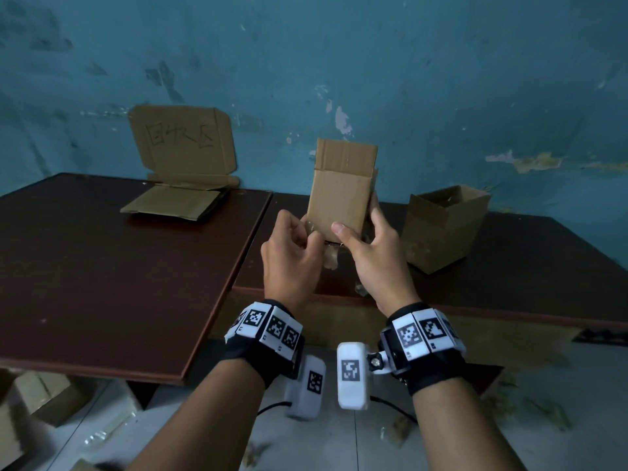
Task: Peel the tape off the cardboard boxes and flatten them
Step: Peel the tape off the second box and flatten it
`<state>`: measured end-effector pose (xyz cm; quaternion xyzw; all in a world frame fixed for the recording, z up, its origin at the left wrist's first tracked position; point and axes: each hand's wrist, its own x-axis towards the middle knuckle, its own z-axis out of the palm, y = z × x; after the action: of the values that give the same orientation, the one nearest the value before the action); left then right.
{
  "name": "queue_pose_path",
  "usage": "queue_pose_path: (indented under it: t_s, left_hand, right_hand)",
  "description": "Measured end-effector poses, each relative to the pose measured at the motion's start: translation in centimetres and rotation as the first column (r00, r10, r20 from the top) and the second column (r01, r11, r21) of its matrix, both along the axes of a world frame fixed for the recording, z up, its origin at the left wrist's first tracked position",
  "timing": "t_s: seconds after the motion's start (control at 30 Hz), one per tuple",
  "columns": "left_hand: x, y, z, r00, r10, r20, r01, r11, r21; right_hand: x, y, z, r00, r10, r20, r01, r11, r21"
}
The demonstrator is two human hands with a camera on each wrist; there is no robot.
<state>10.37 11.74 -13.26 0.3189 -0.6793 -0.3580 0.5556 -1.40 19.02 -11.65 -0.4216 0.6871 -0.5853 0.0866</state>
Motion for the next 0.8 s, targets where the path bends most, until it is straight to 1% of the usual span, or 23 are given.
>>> queue_pose_path:
  t_s: [0.3, 0.4, 0.5, 0.6, 0.73, 0.8]
  left_hand:
    - [0.1, 0.3, 0.2, 0.998, -0.015, -0.056, 0.016, 1.0, 0.024]
    - [0.2, 0.3, 0.0, 0.995, -0.07, -0.072, 0.074, 0.996, 0.056]
    - [0.3, 0.3, -0.1, 0.968, -0.199, -0.15, 0.22, 0.965, 0.142]
    - [0.4, 0.3, 0.0, 0.943, -0.288, -0.164, 0.315, 0.934, 0.168]
    - [0.3, 0.2, -0.1, 0.917, -0.334, -0.217, 0.375, 0.906, 0.193]
    - [-0.2, 0.4, 0.0, 0.929, -0.312, -0.198, 0.346, 0.923, 0.17]
  right_hand:
    - [0.2, 0.1, 0.2, 1.0, 0.008, -0.021, -0.008, 1.0, 0.002]
    - [-0.3, 0.2, 0.4, 1.0, 0.004, -0.01, -0.004, 1.0, 0.005]
    - [-0.9, 0.5, 0.7, 1.0, -0.01, 0.007, 0.01, 1.0, -0.003]
    - [-1.2, 0.8, 0.8, 1.0, -0.012, 0.026, 0.013, 1.0, -0.018]
    - [-1.3, 1.2, 0.9, 0.999, -0.004, 0.045, 0.006, 0.999, -0.031]
    - [-1.3, 1.4, 1.0, 0.998, -0.007, 0.061, 0.008, 0.999, -0.031]
